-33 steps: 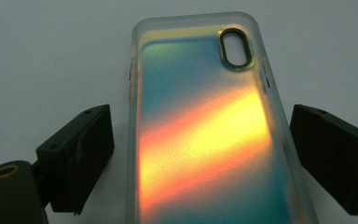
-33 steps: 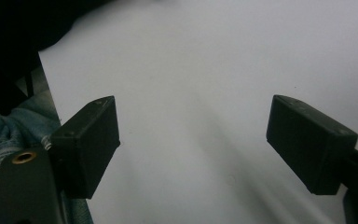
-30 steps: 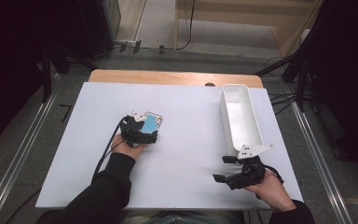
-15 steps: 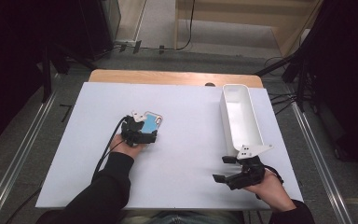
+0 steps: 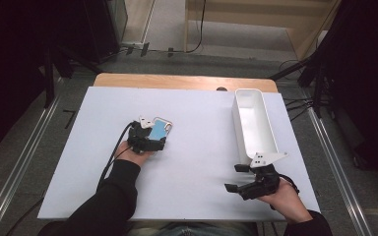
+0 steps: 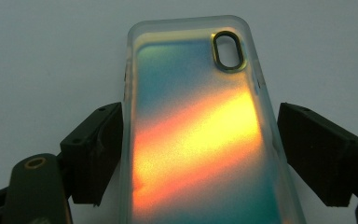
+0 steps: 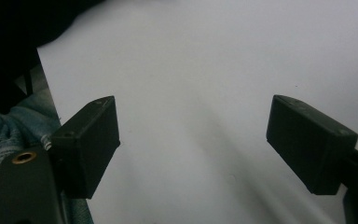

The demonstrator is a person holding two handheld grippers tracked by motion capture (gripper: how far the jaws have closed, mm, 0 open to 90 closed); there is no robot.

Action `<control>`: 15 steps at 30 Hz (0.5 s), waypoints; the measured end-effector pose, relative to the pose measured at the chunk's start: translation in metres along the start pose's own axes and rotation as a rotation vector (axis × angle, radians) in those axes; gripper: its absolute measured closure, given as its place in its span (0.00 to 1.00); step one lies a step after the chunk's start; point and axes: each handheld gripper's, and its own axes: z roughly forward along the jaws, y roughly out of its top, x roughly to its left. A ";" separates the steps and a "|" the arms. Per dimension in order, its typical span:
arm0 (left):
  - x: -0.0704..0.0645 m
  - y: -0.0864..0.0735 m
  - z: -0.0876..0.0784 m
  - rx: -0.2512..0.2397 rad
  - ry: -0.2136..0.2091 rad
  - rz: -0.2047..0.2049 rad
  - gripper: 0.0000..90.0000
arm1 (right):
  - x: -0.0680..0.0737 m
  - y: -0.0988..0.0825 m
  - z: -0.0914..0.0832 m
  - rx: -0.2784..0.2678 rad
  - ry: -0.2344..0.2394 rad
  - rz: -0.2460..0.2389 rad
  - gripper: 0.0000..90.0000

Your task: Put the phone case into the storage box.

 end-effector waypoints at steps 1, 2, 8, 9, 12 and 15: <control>0.000 0.002 -0.002 -0.015 -0.006 -0.011 0.19 | 0.000 0.000 0.000 0.000 0.000 0.000 0.18; 0.002 0.005 -0.007 -0.031 -0.021 -0.033 0.19 | 0.000 0.000 0.000 0.002 0.001 0.001 0.18; 0.005 0.013 -0.019 -0.079 -0.058 -0.063 0.19 | 0.000 0.000 0.000 -0.002 -0.002 0.005 0.18; 0.005 0.013 -0.019 -0.079 -0.058 -0.063 0.19 | 0.000 0.000 0.000 -0.002 -0.002 0.005 0.18; 0.006 0.019 -0.027 -0.111 -0.085 -0.080 0.19 | 0.000 0.001 -0.001 -0.012 -0.006 0.008 0.17; 0.006 0.020 -0.030 -0.126 -0.109 -0.102 0.19 | 0.000 0.001 -0.001 -0.018 -0.011 0.004 0.17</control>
